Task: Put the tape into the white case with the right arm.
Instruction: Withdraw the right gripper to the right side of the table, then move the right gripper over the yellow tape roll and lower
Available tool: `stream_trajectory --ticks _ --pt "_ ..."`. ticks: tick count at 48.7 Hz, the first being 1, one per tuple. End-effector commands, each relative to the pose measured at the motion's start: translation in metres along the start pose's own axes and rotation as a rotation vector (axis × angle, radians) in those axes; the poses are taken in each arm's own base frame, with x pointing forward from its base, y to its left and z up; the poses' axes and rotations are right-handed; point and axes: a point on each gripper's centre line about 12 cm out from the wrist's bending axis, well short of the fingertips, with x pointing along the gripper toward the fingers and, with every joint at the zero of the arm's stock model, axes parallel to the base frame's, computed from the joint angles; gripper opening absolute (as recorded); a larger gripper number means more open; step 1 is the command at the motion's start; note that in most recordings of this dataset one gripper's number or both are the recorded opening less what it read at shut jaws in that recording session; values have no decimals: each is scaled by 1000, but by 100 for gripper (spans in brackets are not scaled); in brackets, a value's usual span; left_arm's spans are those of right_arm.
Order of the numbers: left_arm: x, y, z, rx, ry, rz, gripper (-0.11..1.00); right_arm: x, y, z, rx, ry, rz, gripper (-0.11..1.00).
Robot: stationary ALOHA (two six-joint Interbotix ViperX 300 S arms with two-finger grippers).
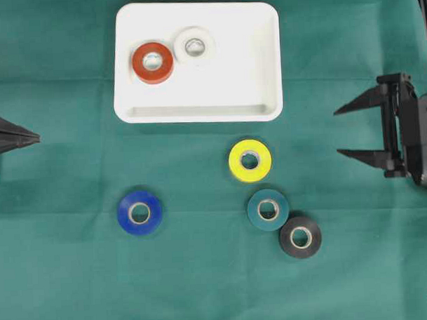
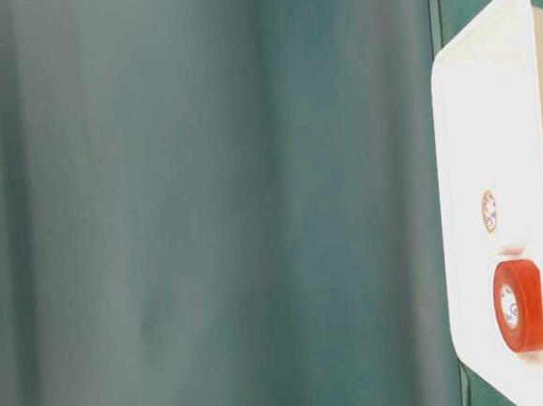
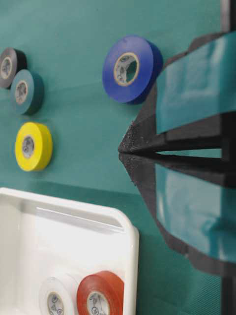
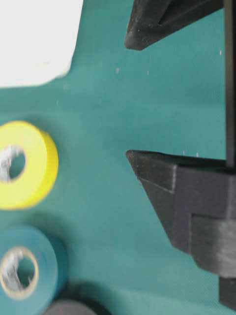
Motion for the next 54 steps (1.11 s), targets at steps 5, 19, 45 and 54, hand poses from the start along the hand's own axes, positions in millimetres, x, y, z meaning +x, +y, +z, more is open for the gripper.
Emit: stream_trajectory --ticks 5,19,45,54 --pt "0 0 6 0 -15 1 0 -4 6 4 -15 -15 23 51" --pt "1 0 6 1 -14 1 0 -2 7 4 -17 -11 30 50" --pt "0 0 6 0 -15 1 0 17 13 19 -31 30 61 50" --pt "0 0 6 0 -15 1 0 29 19 30 -45 53 81 50"
